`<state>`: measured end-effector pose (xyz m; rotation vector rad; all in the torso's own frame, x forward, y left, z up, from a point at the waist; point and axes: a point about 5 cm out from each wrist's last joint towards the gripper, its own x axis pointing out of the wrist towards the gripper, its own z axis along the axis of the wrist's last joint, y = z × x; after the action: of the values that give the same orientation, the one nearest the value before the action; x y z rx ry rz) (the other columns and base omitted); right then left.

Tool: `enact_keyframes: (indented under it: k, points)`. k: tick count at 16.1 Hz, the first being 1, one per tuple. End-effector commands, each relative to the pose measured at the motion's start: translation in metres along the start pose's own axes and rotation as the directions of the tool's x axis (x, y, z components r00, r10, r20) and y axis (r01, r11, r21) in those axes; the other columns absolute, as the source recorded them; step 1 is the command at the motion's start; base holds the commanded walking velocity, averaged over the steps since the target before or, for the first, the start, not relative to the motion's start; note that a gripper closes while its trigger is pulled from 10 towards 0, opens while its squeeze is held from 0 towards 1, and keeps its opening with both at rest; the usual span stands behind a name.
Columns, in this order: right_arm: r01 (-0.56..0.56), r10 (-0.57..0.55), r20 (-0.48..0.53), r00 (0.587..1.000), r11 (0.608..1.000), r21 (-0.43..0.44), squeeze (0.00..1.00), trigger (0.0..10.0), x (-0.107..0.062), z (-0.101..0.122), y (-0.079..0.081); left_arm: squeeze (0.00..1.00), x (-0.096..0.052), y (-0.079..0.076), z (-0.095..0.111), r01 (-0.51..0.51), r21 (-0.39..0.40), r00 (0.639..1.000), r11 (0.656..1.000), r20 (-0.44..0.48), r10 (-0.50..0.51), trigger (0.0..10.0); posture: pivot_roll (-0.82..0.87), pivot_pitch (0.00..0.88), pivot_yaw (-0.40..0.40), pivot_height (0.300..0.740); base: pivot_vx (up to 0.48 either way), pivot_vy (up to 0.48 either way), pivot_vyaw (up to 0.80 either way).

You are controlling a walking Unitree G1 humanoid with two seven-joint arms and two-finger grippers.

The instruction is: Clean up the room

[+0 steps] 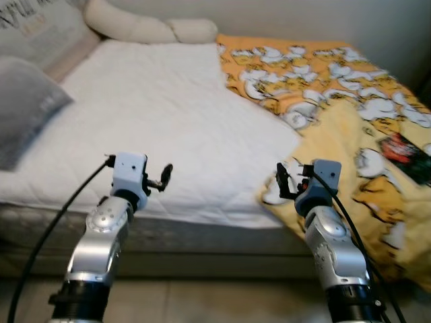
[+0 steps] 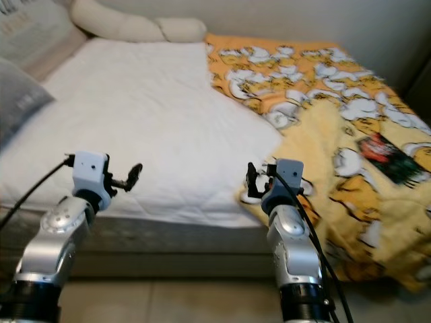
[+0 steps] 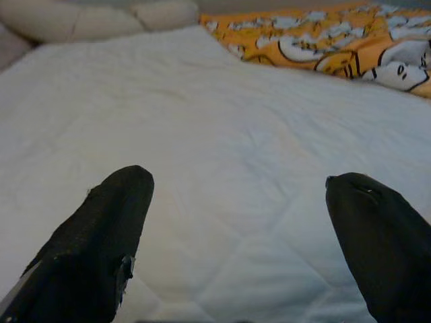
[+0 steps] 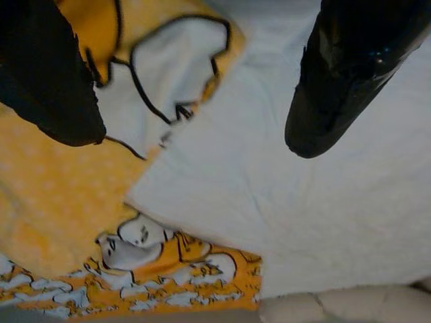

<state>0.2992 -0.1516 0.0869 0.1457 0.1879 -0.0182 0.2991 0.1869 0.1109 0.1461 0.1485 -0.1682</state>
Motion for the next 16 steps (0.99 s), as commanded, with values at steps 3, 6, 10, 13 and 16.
enact_keyframes:
  k: [3, 6, 10, 13, 16]
  points:
    - [-0.022, 0.021, 0.024, 0.999, 1.000, 0.004, 0.00, 10.0, 0.0018, 0.0059, 0.0060, 0.82, 0.0002, 0.0026, 0.0034, -0.005, 0.012, 1.000, 1.000, 0.010, 0.005, 10.0, 0.02, 0.000, -0.017, 0.740, 0.000, -0.381, 0.14]
    - [-0.023, 0.023, 0.022, 0.999, 1.000, 0.005, 0.00, 10.0, 0.0019, 0.0059, 0.0059, 0.82, 0.0002, 0.0022, 0.0036, -0.003, 0.012, 1.000, 1.000, 0.010, 0.003, 10.0, 0.02, 0.000, -0.017, 0.740, 0.000, -0.382, 0.45]
    - [-0.024, 0.024, 0.020, 1.000, 1.000, 0.007, 0.00, 10.0, 0.0021, 0.0058, 0.0059, 0.82, 0.0004, 0.0020, 0.0037, -0.003, 0.011, 1.000, 1.000, 0.010, 0.003, 10.0, 0.02, 0.000, -0.018, 0.740, 0.000, -0.382, 0.59]
    - [-0.023, 0.023, 0.019, 1.000, 1.000, 0.009, 0.00, 10.0, 0.0021, 0.0057, 0.0058, 0.82, 0.0003, 0.0019, 0.0036, -0.003, 0.012, 1.000, 1.000, 0.009, 0.003, 10.0, 0.02, 0.000, -0.018, 0.740, 0.000, -0.384, 0.75]
    - [-0.023, 0.023, 0.019, 1.000, 1.000, 0.009, 0.00, 10.0, 0.0021, 0.0056, 0.0063, 0.83, 0.0001, 0.0027, 0.0035, -0.005, 0.012, 1.000, 1.000, 0.008, 0.005, 10.0, 0.02, 0.000, -0.017, 0.740, 0.000, -0.384, 0.80]
